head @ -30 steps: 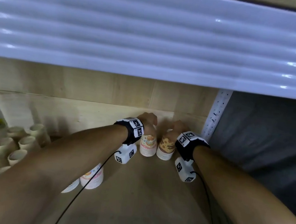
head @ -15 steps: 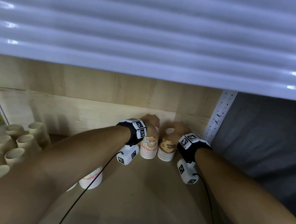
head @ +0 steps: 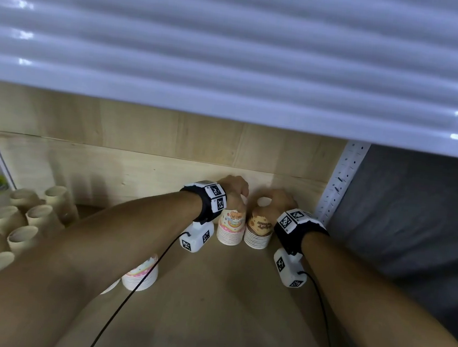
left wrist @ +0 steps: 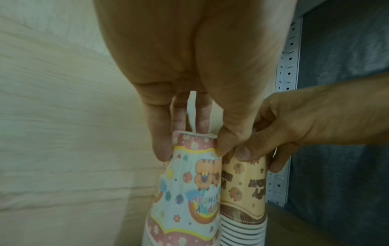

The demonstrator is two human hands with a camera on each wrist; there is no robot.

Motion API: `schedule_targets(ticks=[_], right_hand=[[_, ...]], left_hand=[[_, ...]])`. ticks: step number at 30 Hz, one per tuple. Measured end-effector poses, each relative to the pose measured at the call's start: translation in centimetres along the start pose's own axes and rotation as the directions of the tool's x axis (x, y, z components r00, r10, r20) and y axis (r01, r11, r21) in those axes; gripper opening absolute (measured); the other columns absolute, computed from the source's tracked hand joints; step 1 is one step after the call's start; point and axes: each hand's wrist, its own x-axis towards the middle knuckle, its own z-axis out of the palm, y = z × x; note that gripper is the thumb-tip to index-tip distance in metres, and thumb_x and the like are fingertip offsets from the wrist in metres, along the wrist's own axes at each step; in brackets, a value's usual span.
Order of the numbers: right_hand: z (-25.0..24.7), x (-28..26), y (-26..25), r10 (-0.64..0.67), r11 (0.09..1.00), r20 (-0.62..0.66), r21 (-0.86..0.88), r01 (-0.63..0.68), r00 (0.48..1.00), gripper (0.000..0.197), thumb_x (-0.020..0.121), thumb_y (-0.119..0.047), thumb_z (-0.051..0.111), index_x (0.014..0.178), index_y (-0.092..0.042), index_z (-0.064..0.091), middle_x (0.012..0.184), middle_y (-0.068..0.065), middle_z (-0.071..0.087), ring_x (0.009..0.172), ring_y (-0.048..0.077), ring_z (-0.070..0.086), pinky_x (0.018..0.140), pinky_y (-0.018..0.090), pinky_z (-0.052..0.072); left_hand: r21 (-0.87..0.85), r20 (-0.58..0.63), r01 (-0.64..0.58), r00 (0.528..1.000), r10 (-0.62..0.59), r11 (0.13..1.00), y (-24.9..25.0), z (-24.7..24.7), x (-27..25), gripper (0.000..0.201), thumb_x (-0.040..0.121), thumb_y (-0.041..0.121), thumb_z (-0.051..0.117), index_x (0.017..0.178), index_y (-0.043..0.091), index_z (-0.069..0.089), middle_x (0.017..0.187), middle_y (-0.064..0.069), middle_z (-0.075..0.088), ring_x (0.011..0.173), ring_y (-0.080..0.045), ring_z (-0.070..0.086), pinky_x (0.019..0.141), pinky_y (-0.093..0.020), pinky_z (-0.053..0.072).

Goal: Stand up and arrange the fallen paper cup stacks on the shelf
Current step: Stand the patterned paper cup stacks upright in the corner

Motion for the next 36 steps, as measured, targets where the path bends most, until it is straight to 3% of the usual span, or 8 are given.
schedule_targets(ticks=[4, 6, 10, 17, 25, 30, 34, 36], right_hand=[[-2.8, -5.0, -2.9, -0.041, 0.999, -0.03, 0.003, 0.041, 0.999, 0.026, 0.062, -0.05, 0.075, 0.082, -0.037, 0.066, 0.106, -0.009, 0.065, 0.095, 0.018, 0.064, 0.082, 0.032, 0.054], [-3.7, -5.7, -3.3, -0.071, 0.997, -0.035, 0.016, 0.071, 0.997, 0.015, 0.078, -0.037, 0.073, 0.092, -0.037, 0.067, 0.112, -0.009, 0.063, 0.098, 0.017, 0.06, 0.083, 0.031, 0.051], [-4.5, -5.9, -5.4, -0.09, 0.989, -0.083, -0.123, 0.08, 0.992, 0.048, 0.084, -0.036, 0.061, 0.126, -0.013, 0.058, 0.126, 0.005, 0.06, 0.111, 0.028, 0.06, 0.084, 0.035, 0.047], [-3.8, -7.0, -11.3, -0.208, 0.977, -0.045, -0.061, 0.205, 0.977, 0.049, 0.078, -0.037, 0.065, 0.123, -0.019, 0.055, 0.123, 0.008, 0.06, 0.108, 0.028, 0.06, 0.092, 0.038, 0.051], [0.8, -10.3, -18.5, -0.394, 0.919, 0.074, -0.003, 0.395, 0.916, 0.042, 0.073, -0.048, 0.073, 0.109, -0.031, 0.062, 0.105, -0.001, 0.065, 0.095, 0.02, 0.063, 0.087, 0.033, 0.052], [4.0, -13.1, -21.3, -0.437, 0.893, 0.217, -0.014, 0.45, 0.873, 0.067, 0.061, -0.068, 0.066, 0.116, -0.029, 0.06, 0.112, 0.002, 0.064, 0.1, 0.022, 0.061, 0.09, 0.034, 0.051], [6.0, -14.4, -22.3, -0.433, 0.889, 0.267, -0.032, 0.457, 0.861, 0.063, 0.077, -0.056, 0.069, 0.127, -0.02, 0.056, 0.126, 0.007, 0.06, 0.107, 0.026, 0.06, 0.091, 0.035, 0.051], [6.8, -14.9, -22.7, -0.414, 0.899, 0.265, -0.034, 0.438, 0.871, 0.072, 0.077, -0.062, 0.067, 0.13, -0.016, 0.055, 0.128, 0.01, 0.059, 0.111, 0.029, 0.059, 0.094, 0.037, 0.05]], left_hand=[[0.01, -0.012, -0.014, 1.0, 0.014, 1.0, -0.1, -0.1, -0.3, 0.061, 0.078, 0.023, 0.078, 0.134, 0.018, 0.055, 0.136, -0.003, 0.053, 0.121, -0.025, 0.054, 0.083, -0.027, 0.044], [0.009, -0.015, -0.014, 1.0, 0.014, 1.0, -0.2, -0.5, -0.8, 0.066, 0.078, 0.027, 0.078, 0.138, 0.02, 0.051, 0.14, -0.001, 0.05, 0.125, -0.024, 0.051, 0.086, -0.027, 0.043], [0.039, -0.023, -0.017, 1.0, 0.017, 0.999, -0.1, -2.8, -2.8, 0.066, 0.08, 0.036, 0.077, 0.138, 0.022, 0.05, 0.142, 0.0, 0.047, 0.126, -0.023, 0.05, 0.092, -0.029, 0.042], [0.109, -0.092, 0.088, 0.993, -0.079, 0.99, -2.1, -8.2, -8.6, 0.051, 0.077, 0.039, 0.079, 0.123, 0.029, 0.061, 0.125, 0.002, 0.055, 0.102, -0.018, 0.053, 0.082, -0.024, 0.042], [0.142, -0.121, 0.264, 0.961, -0.248, 0.954, -7.9, -10.4, -15.8, 0.051, 0.08, 0.036, 0.077, 0.126, 0.025, 0.06, 0.126, 0.002, 0.049, 0.1, -0.019, 0.05, 0.082, -0.028, 0.045], [0.126, -0.122, 0.359, 0.931, -0.344, 0.925, -11.6, -9.3, -18.9, 0.049, 0.079, 0.029, 0.079, 0.124, 0.021, 0.061, 0.125, 0.002, 0.047, 0.115, -0.022, 0.052, 0.087, -0.029, 0.045], [0.126, -0.09, 0.388, 0.921, -0.379, 0.913, -14.4, -7.3, -20.3, 0.047, 0.077, 0.026, 0.08, 0.121, 0.019, 0.064, 0.13, 0.005, 0.051, 0.12, -0.021, 0.052, 0.1, -0.031, 0.045], [0.149, -0.072, 0.376, 0.927, -0.369, 0.915, -15.6, -6.4, -20.6, 0.043, 0.082, 0.023, 0.076, 0.123, 0.016, 0.065, 0.119, 0.002, 0.059, 0.117, -0.021, 0.058, 0.092, -0.025, 0.047]])
